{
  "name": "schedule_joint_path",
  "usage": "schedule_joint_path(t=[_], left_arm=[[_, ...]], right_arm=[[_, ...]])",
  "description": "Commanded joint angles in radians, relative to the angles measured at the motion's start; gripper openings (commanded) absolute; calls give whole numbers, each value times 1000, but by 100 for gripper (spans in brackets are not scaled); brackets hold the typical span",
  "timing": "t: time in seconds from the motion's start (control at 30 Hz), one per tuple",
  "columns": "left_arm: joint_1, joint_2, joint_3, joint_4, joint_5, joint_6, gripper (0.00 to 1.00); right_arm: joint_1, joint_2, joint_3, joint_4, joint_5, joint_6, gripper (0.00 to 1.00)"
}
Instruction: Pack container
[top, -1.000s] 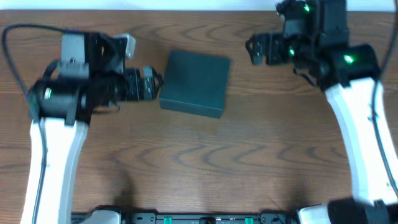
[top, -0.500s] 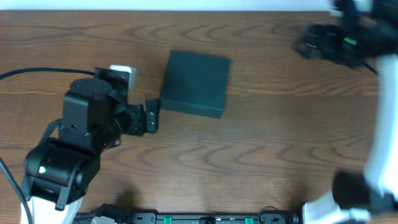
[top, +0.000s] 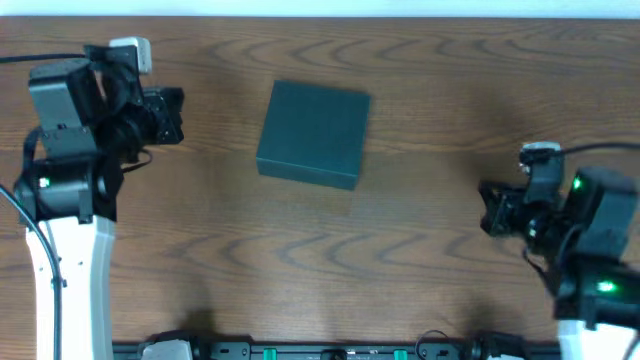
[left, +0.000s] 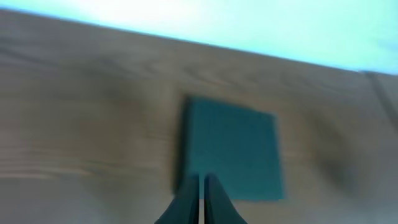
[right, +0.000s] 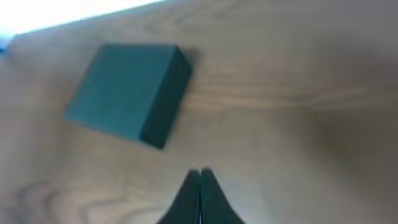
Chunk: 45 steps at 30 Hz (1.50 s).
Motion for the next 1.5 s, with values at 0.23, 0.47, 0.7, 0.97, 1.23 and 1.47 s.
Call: schedule_joint_path(t=[0.23,0.47,0.7,0.97,1.23,1.47], left_arm=[[-133,-228,-67,-488,-55,153,6],[-135,-268,-435,-66,-53,-26,6],[-137,66,-100,244,12,-84,6],[-244,275,837,-565,-175,249,6],[-396,145,705,-904,-315,185,6],[-432,33,-112,-159,-388,-26,6]], right_arm=[[63,959,315,1497,-749,826,1],[96,1005,841,1580,-1050,1205,1],[184,755,603,1641,-1059,1344,2],[213,614,-72,1632,-975,1111,2],[151,640,-86,717,-127,372,1],[148,714,698,104,236,101,1]])
